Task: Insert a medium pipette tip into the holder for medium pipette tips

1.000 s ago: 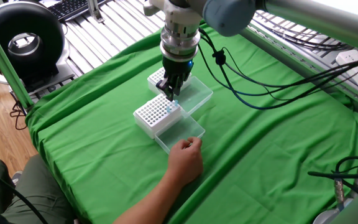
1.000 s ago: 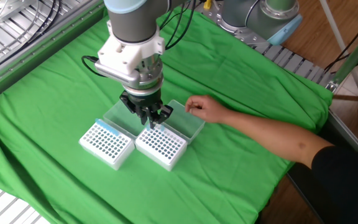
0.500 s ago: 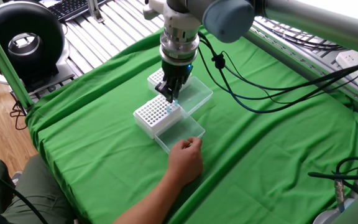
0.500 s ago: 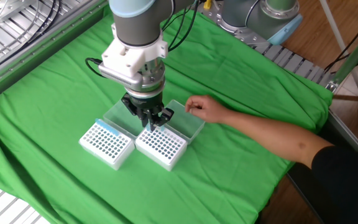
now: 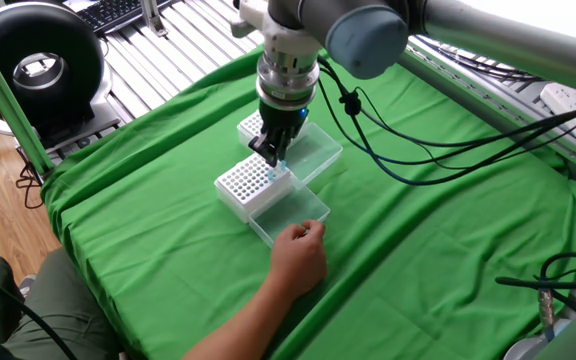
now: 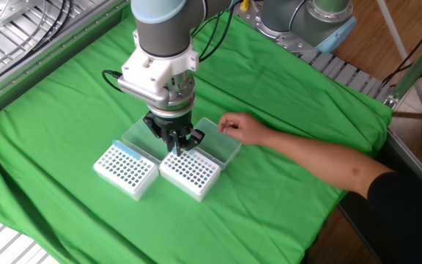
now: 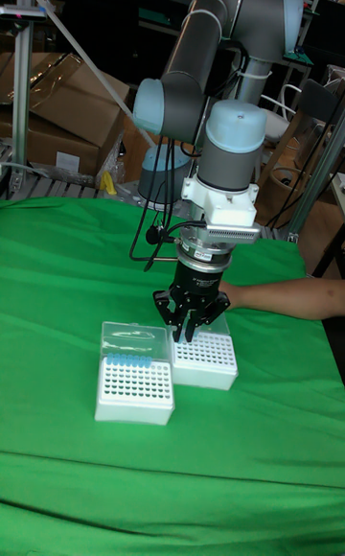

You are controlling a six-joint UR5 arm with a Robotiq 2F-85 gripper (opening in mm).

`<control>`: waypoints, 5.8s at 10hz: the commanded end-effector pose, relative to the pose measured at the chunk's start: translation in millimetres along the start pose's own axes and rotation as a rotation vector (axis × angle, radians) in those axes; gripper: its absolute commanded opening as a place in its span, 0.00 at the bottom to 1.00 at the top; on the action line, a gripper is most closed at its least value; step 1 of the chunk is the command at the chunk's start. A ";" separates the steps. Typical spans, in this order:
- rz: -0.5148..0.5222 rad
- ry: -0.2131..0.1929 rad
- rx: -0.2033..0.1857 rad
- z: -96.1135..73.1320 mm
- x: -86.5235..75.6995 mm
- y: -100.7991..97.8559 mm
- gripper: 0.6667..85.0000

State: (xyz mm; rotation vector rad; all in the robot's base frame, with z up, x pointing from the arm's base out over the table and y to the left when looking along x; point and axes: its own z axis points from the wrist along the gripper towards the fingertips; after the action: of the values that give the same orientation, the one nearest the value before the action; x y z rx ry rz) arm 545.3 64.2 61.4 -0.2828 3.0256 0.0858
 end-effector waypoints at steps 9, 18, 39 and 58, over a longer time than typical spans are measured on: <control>0.035 0.003 0.011 -5.6 -0.7 0.2 0.12; 0.037 0.050 0.025 -48.2 -8.6 1.6 0.08; -0.112 -0.022 0.089 -56.2 -63.3 -50.7 0.04; -0.118 -0.024 0.078 -42.4 -44.3 -52.0 0.04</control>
State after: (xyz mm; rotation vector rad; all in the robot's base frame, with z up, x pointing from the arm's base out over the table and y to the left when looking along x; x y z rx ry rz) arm 595.4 18.2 104.1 -0.4531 2.9728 -0.0515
